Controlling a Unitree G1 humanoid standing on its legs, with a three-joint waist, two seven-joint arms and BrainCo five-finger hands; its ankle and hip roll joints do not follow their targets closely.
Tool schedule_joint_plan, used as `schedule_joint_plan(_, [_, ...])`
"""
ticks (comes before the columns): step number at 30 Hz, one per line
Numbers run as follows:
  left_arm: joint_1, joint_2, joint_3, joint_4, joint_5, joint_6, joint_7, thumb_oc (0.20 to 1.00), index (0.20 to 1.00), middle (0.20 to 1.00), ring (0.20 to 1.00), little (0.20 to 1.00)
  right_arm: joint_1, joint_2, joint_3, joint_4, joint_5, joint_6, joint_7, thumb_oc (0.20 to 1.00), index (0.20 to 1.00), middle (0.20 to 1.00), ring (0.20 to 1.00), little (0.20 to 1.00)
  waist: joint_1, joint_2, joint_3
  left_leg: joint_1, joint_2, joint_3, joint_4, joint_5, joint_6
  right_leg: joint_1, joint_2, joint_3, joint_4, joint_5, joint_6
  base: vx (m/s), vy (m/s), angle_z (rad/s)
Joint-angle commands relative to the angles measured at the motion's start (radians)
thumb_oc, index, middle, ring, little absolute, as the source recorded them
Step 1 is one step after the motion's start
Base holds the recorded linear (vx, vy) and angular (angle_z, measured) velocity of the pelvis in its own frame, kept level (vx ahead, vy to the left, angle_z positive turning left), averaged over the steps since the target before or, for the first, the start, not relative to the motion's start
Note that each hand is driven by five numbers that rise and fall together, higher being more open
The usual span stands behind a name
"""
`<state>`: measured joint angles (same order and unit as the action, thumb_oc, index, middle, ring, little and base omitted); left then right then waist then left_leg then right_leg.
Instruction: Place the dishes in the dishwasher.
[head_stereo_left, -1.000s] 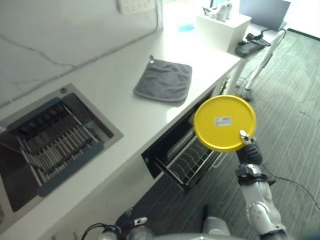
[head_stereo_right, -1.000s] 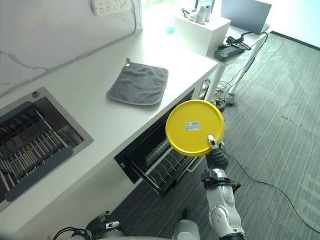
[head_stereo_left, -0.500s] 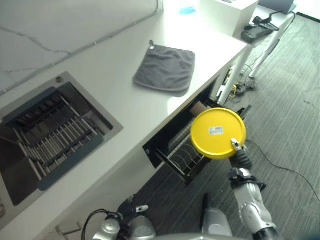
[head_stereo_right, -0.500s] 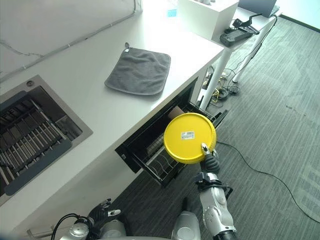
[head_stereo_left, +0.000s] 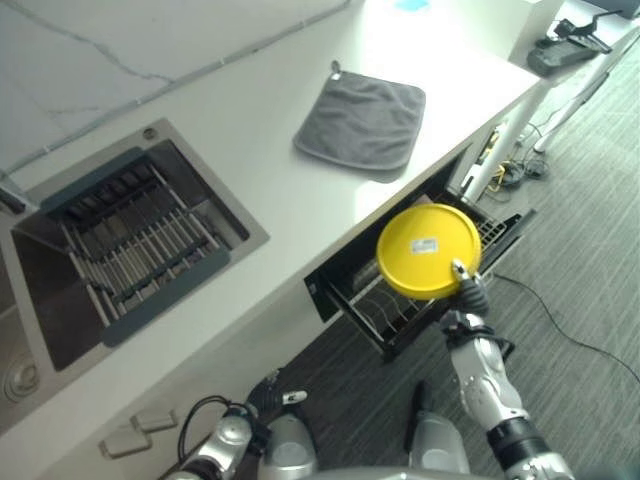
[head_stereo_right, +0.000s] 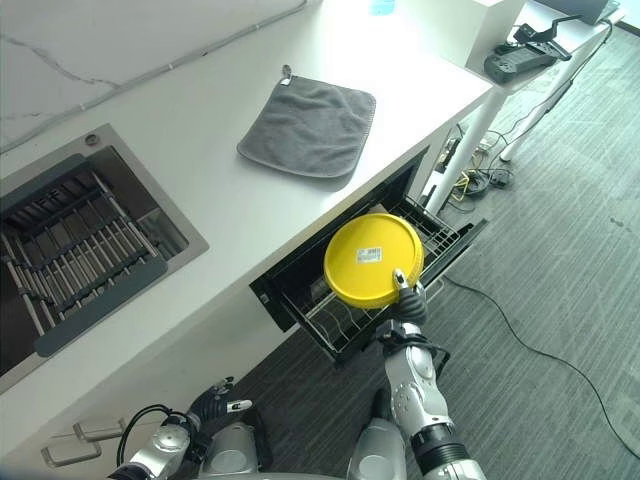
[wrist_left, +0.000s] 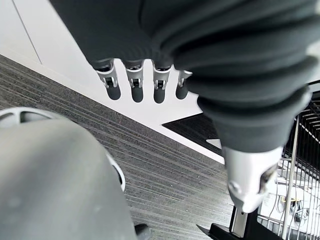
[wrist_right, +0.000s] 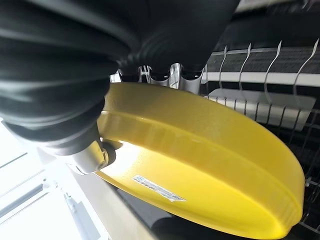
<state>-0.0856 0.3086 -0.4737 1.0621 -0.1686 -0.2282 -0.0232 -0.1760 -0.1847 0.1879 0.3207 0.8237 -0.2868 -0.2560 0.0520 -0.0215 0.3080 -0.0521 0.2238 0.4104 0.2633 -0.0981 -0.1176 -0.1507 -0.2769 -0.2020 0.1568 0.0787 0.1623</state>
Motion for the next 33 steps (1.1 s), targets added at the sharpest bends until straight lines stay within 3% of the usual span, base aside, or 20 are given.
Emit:
schedule_joint_plan(1, [0.032, -0.072, -0.078, -0.005, 0.062, -0.01, -0.016, 1.0, 1.0, 1.0, 1.0, 1.0, -0.111, -0.001, -0.03, -0.06, -0.072, 0.003, -0.036, 0.2, 0.2, 0.2, 0.2, 0.2, 0.037, 0.01, 0.015, -0.042, -0.056, -0.107, 0.022, -0.022, 0.067, 0.068, -0.04, -0.111, 0.117, -0.177, 0.009, 0.04, 0.033, 0.12])
schedule_joint_plan(3, [0.028, -0.069, -0.085, 0.006, 0.062, 0.013, -0.044, 1.0, 1.0, 1.0, 1.0, 1.0, -0.151, -0.001, -0.031, -0.023, 0.022, 0.057, -0.065, 0.2, 0.2, 0.2, 0.2, 0.2, 0.046, 0.013, 0.013, -0.04, -0.059, -0.115, 0.021, -0.021, 0.066, 0.073, -0.041, -0.112, 0.118, -0.178, 0.006, 0.05, 0.038, 0.08])
schedule_joint_plan(7, [0.022, -0.072, -0.103, 0.028, 0.092, 0.031, -0.086, 1.0, 1.0, 1.0, 1.0, 1.0, -0.201, 0.0, -0.035, 0.009, -0.018, 0.093, -0.104, 0.2, 0.2, 0.2, 0.2, 0.2, 0.055, 0.013, 0.015, -0.04, -0.063, -0.129, 0.018, -0.019, 0.064, 0.075, -0.041, -0.111, 0.12, -0.178, 0.004, 0.03, 0.021, 0.05])
schedule_joint_plan(12, [-0.011, -0.064, -0.13, 0.036, 0.095, 0.047, -0.104, 1.0, 1.0, 1.0, 1.0, 1.0, -0.315, -0.03, -0.03, 0.057, -0.038, 0.221, -0.146, 0.2, 0.2, 0.2, 0.2, 0.2, 0.068, 0.013, 0.029, -0.051, -0.065, -0.147, 0.019, -0.017, 0.06, 0.065, -0.041, -0.109, 0.131, -0.182, 0.0, -0.02, 0.019, 0.1])
schedule_joint_plan(13, [-0.025, -0.057, -0.132, 0.038, 0.083, 0.048, -0.113, 1.0, 1.0, 1.0, 1.0, 1.0, -0.36, -0.051, -0.031, 0.108, -0.008, 0.275, -0.154, 0.2, 0.2, 0.2, 0.2, 0.2, 0.077, 0.013, 0.034, -0.054, -0.067, -0.155, 0.019, -0.016, 0.059, 0.064, -0.041, -0.11, 0.136, -0.184, -0.003, -0.02, 0.002, 0.05])
schedule_joint_plan(21, [-0.03, -0.042, -0.138, 0.039, 0.115, 0.038, -0.119, 1.0, 1.0, 1.0, 1.0, 1.0, -0.453, -0.131, -0.051, 0.316, -0.085, 0.329, -0.146, 0.2, 0.2, 0.2, 0.2, 0.2, 0.112, 0.012, 0.044, -0.069, -0.064, -0.178, 0.026, -0.01, 0.056, 0.064, -0.04, -0.12, 0.15, -0.189, -0.011, -0.02, -0.023, 0.09])
schedule_joint_plan(28, [-0.048, -0.024, -0.13, 0.024, 0.122, 0.032, -0.127, 1.0, 1.0, 1.0, 1.0, 1.0, -0.57, -0.229, 0.043, 0.489, -0.436, 0.362, -0.073, 0.2, 0.2, 0.2, 0.2, 0.2, 0.139, 0.023, 0.067, -0.092, -0.065, -0.194, 0.042, -0.008, 0.051, 0.045, -0.047, -0.124, 0.173, -0.196, -0.014, -0.04, -0.01, 0.05])
schedule_joint_plan(33, [-0.062, 0.01, -0.131, -0.011, 0.119, 0.022, -0.145, 1.0, 1.0, 1.0, 1.0, 1.0, -0.668, -0.357, 0.196, 0.552, -0.721, 0.29, 0.042, 0.2, 0.2, 0.2, 0.2, 0.2, 0.158, 0.029, 0.087, -0.128, -0.067, -0.204, 0.062, -0.007, 0.049, 0.012, -0.059, -0.132, 0.199, -0.196, -0.012, -0.06, -0.014, 0.11])
